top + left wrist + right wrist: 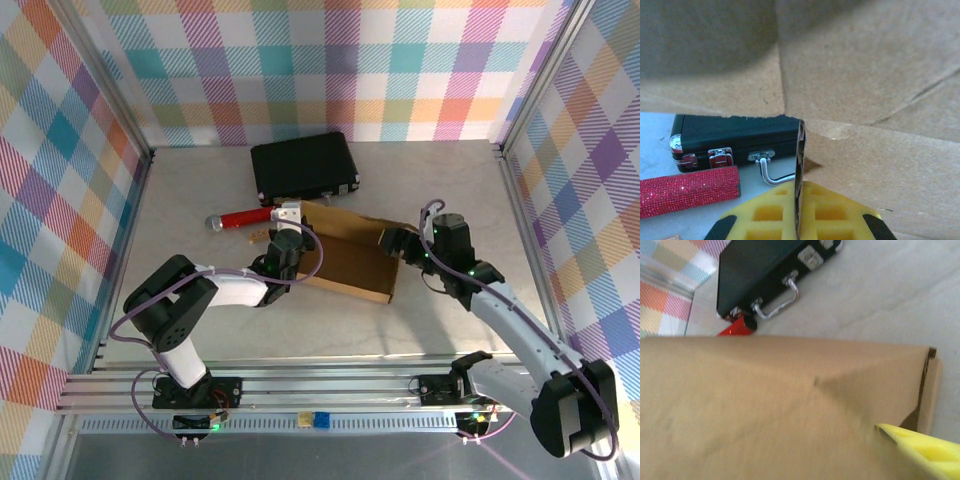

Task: Fold the paper box

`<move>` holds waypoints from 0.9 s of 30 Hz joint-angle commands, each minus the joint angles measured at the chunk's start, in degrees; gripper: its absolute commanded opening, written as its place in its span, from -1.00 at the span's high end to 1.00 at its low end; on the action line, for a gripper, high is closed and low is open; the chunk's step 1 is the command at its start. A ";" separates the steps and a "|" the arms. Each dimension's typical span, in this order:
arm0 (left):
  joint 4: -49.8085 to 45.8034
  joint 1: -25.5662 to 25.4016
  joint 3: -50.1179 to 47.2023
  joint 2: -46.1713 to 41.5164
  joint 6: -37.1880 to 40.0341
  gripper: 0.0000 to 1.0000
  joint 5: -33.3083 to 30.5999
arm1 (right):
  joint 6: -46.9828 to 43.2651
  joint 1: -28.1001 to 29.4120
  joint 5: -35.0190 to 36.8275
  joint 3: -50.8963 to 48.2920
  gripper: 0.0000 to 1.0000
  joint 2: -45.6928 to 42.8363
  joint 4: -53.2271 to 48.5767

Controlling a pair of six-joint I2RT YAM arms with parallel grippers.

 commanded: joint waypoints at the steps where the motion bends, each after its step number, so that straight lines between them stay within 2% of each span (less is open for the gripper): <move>1: -9.39 -1.28 -1.04 3.30 -0.35 1.00 1.53 | 0.25 0.54 -3.14 2.18 -0.54 -3.41 -8.76; 7: -9.36 -1.37 -1.03 3.71 -0.35 1.00 1.11 | -1.57 0.54 -6.39 5.26 -0.59 -4.84 -12.40; 14: -9.24 -1.46 -1.64 3.08 0.06 1.00 0.91 | 3.43 0.57 -5.78 11.90 -0.55 -7.12 -20.27; 19: -9.39 -1.90 -1.46 3.14 1.30 1.00 0.60 | 10.01 0.54 0.07 20.38 -0.53 -5.00 -26.87; 23: -9.70 -2.08 -1.72 2.77 1.67 1.00 0.47 | 13.80 0.46 7.98 30.50 -0.54 -0.29 -34.20; 27: -9.75 -2.01 -2.17 2.31 1.71 1.00 0.47 | 20.13 0.19 9.33 41.66 -0.51 7.38 -40.59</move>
